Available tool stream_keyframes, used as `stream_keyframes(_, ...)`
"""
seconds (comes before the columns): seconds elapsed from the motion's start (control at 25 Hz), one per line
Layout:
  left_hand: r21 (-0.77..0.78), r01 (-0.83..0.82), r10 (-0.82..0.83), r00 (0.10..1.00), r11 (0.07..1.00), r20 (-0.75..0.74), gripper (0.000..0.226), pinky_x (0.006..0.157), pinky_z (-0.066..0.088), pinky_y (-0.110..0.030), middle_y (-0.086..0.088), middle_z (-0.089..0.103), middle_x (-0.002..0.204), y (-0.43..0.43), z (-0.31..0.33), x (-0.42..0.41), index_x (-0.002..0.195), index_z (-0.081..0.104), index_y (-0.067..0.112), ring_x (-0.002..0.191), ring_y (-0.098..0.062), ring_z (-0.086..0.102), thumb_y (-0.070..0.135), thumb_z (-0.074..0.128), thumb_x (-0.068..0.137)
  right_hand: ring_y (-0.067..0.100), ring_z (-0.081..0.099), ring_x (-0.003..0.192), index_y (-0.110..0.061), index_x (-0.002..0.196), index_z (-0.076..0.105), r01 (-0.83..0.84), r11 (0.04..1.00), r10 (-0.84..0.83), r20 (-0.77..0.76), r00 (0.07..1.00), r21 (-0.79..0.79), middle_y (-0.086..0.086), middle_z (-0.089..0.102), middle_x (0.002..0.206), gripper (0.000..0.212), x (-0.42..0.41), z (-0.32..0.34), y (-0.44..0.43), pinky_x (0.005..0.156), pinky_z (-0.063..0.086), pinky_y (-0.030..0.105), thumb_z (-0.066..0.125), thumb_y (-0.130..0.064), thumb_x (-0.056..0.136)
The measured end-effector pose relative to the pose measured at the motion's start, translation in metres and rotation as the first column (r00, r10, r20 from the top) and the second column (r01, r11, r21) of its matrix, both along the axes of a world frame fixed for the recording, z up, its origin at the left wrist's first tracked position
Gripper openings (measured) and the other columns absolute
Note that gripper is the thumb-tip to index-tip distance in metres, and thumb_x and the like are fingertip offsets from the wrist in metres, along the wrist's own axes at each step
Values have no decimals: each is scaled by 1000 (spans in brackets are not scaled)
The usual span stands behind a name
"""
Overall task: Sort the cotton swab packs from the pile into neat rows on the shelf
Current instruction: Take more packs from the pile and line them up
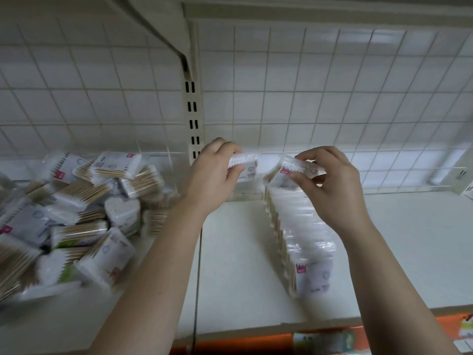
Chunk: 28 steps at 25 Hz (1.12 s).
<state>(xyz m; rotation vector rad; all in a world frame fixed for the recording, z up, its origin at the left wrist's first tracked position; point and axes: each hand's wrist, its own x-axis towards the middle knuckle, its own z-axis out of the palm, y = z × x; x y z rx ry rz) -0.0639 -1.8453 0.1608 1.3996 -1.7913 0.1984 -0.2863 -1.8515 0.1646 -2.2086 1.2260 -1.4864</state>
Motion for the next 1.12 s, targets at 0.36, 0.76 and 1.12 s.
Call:
stream_keyframes(0.36,-6,29,-29,1000,1000,3,25,75,53,-30,-2,54,107,-35,-2,-68,111,60,10,97,-17,56,19,64,88,8,54,83,-19,97,65,81,996,-80,-29,996,24,-3,56,99,17,-76,-19,-64,66,51,21,71,-22,81)
stream_keyframes(0.76,5,-38,38,999,999,24,26,79,41,-22,-5,56,108,-56,-6,-107,114,61,8,86,-15,52,19,62,90,13,54,83,-12,100,69,-2,993,29,-215,976,121,-3,58,94,21,-100,-53,-123,67,34,9,73,-16,80)
stream_keyframes(1.12,13,-155,148,962,988,229,23,84,42,-37,-7,60,105,-68,-11,-128,112,61,8,97,-28,52,15,60,90,21,54,84,-9,94,64,-72,984,114,-264,958,162,4,62,90,16,-95,-72,-152,71,44,31,71,-10,80)
